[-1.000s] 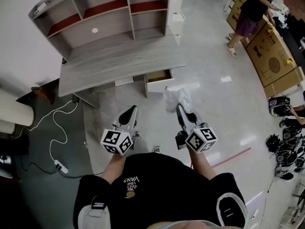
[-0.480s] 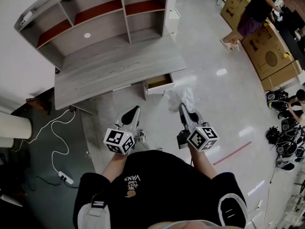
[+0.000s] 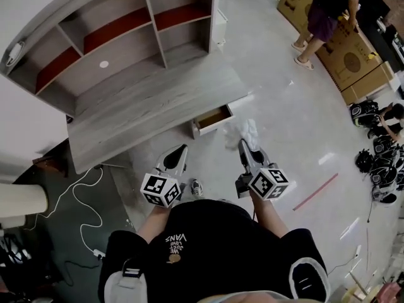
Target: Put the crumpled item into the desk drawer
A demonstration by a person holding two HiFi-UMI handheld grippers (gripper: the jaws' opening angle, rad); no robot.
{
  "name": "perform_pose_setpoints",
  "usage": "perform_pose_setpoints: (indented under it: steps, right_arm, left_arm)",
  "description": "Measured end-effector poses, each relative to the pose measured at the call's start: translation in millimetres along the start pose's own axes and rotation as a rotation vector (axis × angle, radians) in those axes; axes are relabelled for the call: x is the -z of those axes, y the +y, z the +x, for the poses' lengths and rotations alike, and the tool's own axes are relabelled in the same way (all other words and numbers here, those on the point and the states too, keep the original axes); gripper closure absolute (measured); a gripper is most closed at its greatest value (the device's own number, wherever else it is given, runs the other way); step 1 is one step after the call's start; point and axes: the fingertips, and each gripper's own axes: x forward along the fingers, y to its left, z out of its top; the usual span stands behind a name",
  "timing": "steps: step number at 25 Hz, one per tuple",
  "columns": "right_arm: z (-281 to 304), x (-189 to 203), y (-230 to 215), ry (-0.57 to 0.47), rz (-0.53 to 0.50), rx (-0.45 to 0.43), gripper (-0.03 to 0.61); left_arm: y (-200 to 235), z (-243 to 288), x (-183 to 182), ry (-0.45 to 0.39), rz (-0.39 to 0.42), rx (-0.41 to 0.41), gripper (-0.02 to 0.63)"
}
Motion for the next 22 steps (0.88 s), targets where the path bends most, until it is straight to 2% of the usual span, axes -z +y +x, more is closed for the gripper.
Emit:
perform_pose_setpoints:
  steps: [11, 22]
  right_arm:
    - [25, 23, -23, 0.013, 0.060, 0.128, 0.526]
    - [56, 39, -54, 0.096, 0.065, 0.146, 0.526]
  left_arm:
    - [33, 12, 13, 0.065, 0.010, 0.055, 0.561]
    - [44, 36, 39, 0.113, -0.010, 0.019, 0.560]
